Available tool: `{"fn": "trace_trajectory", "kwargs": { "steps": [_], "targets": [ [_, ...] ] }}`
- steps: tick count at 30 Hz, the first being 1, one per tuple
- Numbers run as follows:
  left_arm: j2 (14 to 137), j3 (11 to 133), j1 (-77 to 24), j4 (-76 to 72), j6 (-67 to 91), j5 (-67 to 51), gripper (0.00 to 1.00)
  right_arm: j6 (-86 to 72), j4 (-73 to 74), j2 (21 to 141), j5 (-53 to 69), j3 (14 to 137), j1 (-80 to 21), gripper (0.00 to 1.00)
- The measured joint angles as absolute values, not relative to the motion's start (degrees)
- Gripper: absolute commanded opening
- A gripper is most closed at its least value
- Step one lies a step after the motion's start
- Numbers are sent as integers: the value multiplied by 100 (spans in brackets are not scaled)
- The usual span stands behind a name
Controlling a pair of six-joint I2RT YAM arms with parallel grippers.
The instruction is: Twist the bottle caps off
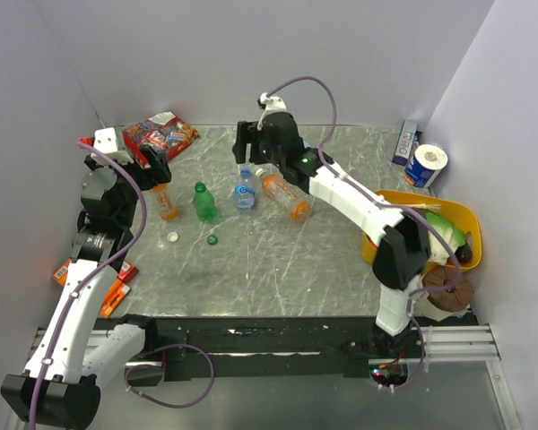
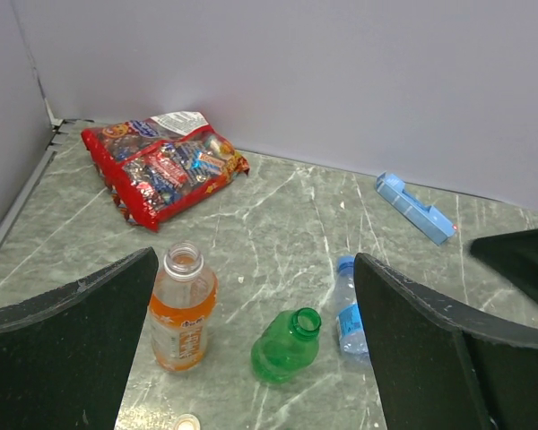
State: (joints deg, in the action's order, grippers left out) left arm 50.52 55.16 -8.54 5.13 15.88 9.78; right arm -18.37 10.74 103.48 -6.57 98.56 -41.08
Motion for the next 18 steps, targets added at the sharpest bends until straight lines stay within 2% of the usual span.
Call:
{"fn": "trace_trajectory", "kwargs": {
  "steps": [10,18],
  "targets": [
    [5116,5516,-854,513,1601,838,96,-2296,2731,12237,-270,10589,-3826,84],
    [5166,5516,-854,517,1603,755,96,-2823,2950,12676,-5,10910,-3688,85]
  ]
}}
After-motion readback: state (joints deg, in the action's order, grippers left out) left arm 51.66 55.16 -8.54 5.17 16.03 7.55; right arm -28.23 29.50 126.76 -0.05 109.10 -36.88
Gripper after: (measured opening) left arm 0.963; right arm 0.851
